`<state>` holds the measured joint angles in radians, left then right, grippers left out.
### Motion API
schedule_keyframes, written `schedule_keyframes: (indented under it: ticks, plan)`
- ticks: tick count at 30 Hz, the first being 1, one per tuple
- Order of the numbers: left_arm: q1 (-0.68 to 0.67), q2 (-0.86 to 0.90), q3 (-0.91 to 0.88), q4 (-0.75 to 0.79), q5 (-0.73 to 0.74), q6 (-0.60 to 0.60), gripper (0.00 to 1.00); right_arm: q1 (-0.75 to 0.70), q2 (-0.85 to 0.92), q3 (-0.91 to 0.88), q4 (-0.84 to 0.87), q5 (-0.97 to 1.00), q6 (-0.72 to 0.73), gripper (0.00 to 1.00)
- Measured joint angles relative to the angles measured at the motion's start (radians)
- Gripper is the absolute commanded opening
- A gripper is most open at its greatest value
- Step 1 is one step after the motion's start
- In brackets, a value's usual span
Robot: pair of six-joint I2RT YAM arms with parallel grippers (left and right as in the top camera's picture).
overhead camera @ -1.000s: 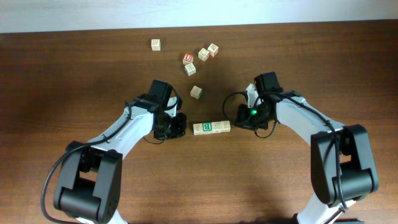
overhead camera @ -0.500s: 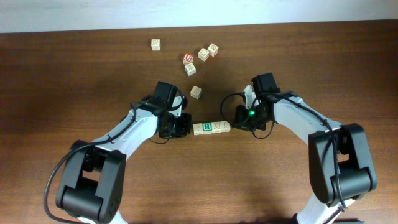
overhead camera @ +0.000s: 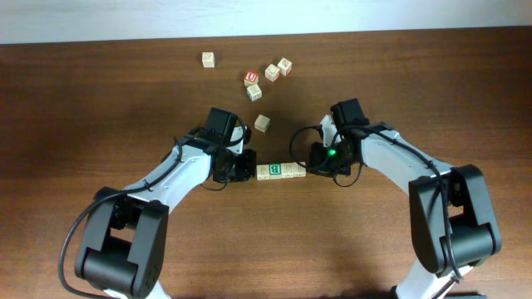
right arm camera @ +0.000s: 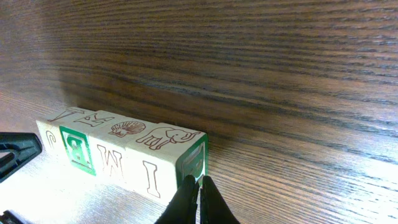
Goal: Rotate 4 blocks
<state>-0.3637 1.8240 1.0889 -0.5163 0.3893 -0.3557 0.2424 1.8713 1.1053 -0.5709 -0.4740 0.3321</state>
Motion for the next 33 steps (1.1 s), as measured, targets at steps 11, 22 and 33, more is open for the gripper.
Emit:
schedule_keyframes:
  ticks: [11, 22, 33]
  plan:
    - [0.0, 0.0, 0.0, 0.009, 0.0, 0.05, 0.0, 0.0, 0.0, 0.0, 0.002, 0.0, 0.001, 0.06]
    - [0.012, 0.049, 0.0, 0.017, -0.007, 0.022, 0.0, 0.0, 0.0, 0.0, 0.008, 0.0, 0.001, 0.06]
    - [0.013, 0.05, 0.0, 0.043, 0.028, 0.055, 0.0, 0.0, 0.0, 0.0, 0.008, 0.0, 0.001, 0.05]
